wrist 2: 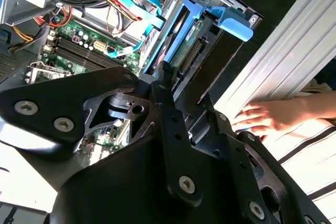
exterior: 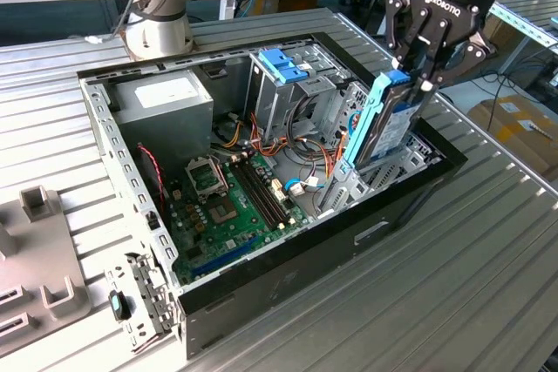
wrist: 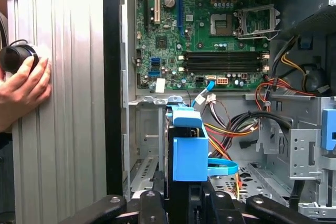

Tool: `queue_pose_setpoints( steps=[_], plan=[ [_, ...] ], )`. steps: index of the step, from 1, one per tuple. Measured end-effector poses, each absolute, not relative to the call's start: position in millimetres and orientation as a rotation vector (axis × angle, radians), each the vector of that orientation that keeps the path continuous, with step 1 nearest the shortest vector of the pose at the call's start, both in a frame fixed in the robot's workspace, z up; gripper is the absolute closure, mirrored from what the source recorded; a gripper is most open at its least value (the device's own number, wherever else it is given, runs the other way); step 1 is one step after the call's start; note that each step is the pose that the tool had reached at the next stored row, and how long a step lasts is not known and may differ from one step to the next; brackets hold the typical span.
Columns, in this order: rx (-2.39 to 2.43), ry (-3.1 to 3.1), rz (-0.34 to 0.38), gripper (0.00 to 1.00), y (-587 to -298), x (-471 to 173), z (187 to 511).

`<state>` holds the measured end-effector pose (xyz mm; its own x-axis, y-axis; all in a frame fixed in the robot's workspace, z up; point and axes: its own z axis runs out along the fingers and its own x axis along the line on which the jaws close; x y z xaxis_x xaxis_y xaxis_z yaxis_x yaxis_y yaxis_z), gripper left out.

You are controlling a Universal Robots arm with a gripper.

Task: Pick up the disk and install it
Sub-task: 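Insert the disk into the insertion slot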

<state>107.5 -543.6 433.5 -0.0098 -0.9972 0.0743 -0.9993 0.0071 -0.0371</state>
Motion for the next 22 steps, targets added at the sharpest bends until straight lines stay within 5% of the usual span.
queue_pose_setpoints(
  steps=[22],
  plan=[
    [2.191,-2.210,0.123,0.65,-543.6,107.5,382.6]
  ],
)
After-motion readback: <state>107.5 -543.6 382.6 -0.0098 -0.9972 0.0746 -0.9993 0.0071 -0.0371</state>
